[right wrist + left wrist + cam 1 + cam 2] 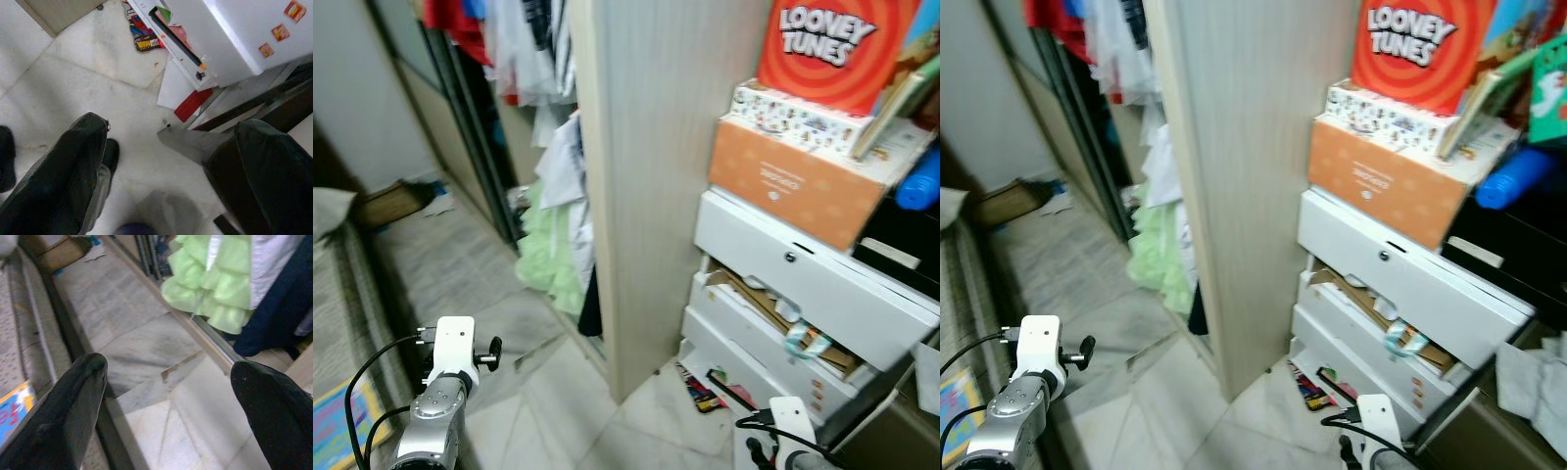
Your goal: Clean up the room
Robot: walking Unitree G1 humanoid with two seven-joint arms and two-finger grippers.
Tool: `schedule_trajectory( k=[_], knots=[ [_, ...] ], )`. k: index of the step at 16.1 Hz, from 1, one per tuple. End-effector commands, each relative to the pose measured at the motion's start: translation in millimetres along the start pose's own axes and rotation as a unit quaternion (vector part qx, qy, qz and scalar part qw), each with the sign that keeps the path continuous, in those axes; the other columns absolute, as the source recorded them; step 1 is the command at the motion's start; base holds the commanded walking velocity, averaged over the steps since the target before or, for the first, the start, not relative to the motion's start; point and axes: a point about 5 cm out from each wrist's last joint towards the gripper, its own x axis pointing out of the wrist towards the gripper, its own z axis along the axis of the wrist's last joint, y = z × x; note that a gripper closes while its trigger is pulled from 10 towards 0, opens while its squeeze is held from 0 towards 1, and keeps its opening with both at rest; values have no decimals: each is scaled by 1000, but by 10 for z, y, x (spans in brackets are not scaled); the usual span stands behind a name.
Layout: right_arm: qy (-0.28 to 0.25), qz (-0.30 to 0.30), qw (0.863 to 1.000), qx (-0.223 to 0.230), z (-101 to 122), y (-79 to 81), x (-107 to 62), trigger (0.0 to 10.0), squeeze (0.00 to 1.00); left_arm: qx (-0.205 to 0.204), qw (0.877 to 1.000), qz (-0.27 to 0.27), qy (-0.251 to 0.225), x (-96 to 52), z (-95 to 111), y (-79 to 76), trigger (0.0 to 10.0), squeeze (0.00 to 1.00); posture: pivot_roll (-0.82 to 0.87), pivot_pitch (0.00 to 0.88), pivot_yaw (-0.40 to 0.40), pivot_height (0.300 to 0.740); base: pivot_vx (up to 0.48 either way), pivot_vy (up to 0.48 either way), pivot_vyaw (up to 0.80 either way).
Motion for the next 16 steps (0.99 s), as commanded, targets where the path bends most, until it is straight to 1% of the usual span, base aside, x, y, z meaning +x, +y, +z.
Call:
schedule_trajectory(
  k=[1,3,5,7,8,9,10,12,14,16],
  knots=[
    [-11,-10,1000,4,111,-77,6,10000,0,6,1000,22,-2,2,20,80,10000,0,4,0,4,740,0,0,587],
    [-19,-1,1000,2,179,-46,15,10000,0,13,1000,28,3,2,3,92,10000,0,4,0,5,740,0,0,778],
    [-26,4,1000,-7,261,-63,19,10000,0,16,999,24,17,-11,-47,79,10000,0,12,0,4,740,0,0,788],
    [-33,8,999,-11,355,-82,22,10000,0,16,1000,20,17,-13,-53,71,10000,0,15,0,4,740,0,0,788],
    [-33,11,999,-14,327,-70,21,10000,0,17,1000,19,16,-11,-51,68,10000,0,19,0,2,740,0,0,788],
    [-27,18,999,-32,229,-28,16,10000,0,18,1000,18,16,-8,-46,63,10000,0,18,0,0,740,0,0,788],
    [-27,17,999,-28,223,-43,15,10000,0,18,1000,15,12,-7,-35,51,10000,0,18,0,0,740,0,0,788],
    [-26,18,999,-28,222,-19,17,10000,0,17,1000,8,11,-11,-27,25,10000,0,18,0,-1,740,0,0,788],
    [-27,16,999,-36,232,-17,18,10000,0,10,1000,1,7,-14,-7,-4,10000,0,15,0,0,740,0,0,788],
    [-30,15,998,-47,248,-5,20,10000,0,11,1000,-1,2,-8,25,-17,10000,0,13,0,0,740,0,0,788]
  ],
)
